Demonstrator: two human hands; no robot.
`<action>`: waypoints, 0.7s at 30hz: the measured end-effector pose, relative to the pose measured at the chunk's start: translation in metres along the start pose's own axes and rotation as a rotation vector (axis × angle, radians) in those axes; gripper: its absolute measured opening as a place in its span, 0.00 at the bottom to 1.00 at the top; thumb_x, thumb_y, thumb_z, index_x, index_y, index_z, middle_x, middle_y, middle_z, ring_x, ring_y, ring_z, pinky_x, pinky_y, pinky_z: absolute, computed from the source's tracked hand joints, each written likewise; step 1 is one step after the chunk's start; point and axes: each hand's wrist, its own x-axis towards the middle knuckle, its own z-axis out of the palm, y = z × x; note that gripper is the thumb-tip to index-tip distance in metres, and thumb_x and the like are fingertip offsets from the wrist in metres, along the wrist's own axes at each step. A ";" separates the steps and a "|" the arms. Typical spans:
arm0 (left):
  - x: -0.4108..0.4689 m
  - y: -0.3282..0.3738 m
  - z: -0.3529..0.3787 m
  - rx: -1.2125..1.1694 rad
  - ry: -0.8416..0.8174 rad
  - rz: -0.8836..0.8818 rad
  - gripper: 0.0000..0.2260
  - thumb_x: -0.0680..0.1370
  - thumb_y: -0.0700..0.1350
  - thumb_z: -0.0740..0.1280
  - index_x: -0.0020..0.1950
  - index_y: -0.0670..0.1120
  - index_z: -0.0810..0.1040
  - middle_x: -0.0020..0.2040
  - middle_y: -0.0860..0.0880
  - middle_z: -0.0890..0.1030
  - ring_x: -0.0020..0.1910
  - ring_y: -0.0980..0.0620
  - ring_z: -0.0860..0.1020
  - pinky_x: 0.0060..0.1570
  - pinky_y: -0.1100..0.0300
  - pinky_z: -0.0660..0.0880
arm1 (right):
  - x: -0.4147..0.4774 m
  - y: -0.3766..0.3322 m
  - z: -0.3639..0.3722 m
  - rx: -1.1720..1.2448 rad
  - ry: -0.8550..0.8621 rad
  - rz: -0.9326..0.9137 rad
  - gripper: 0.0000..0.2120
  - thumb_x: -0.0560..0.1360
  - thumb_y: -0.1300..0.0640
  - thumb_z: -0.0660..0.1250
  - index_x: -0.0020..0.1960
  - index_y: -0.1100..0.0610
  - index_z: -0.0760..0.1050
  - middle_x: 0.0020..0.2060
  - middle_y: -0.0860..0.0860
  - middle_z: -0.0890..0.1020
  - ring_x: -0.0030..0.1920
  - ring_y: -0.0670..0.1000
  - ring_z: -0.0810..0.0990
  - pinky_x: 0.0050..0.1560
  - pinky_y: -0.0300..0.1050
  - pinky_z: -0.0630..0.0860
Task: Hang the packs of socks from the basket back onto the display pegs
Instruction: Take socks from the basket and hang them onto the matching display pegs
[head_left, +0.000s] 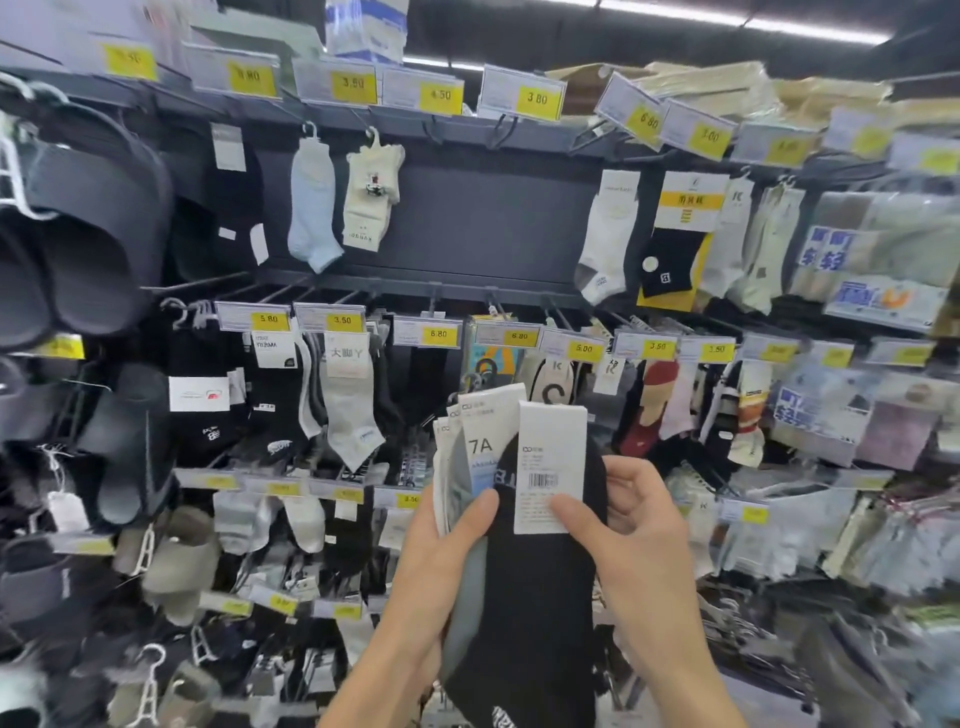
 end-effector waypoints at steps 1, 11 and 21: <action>0.001 0.000 0.000 -0.003 0.005 0.001 0.25 0.71 0.53 0.74 0.67 0.53 0.77 0.60 0.48 0.84 0.60 0.46 0.82 0.61 0.47 0.77 | 0.001 -0.001 0.000 0.002 0.008 -0.002 0.15 0.70 0.59 0.76 0.47 0.41 0.76 0.47 0.43 0.86 0.48 0.43 0.85 0.43 0.32 0.79; 0.009 -0.001 0.020 0.105 0.063 0.166 0.24 0.66 0.47 0.78 0.61 0.56 0.79 0.57 0.49 0.85 0.56 0.48 0.84 0.51 0.58 0.81 | -0.002 -0.002 0.021 -0.374 -0.056 -0.042 0.29 0.71 0.37 0.68 0.70 0.35 0.66 0.61 0.29 0.73 0.62 0.31 0.72 0.56 0.34 0.73; 0.019 0.012 -0.010 -0.028 0.078 0.030 0.24 0.67 0.50 0.79 0.62 0.53 0.80 0.57 0.47 0.86 0.54 0.45 0.85 0.48 0.52 0.82 | 0.018 -0.012 -0.016 0.495 -0.031 0.490 0.23 0.60 0.42 0.74 0.50 0.55 0.86 0.45 0.56 0.87 0.39 0.54 0.86 0.33 0.45 0.80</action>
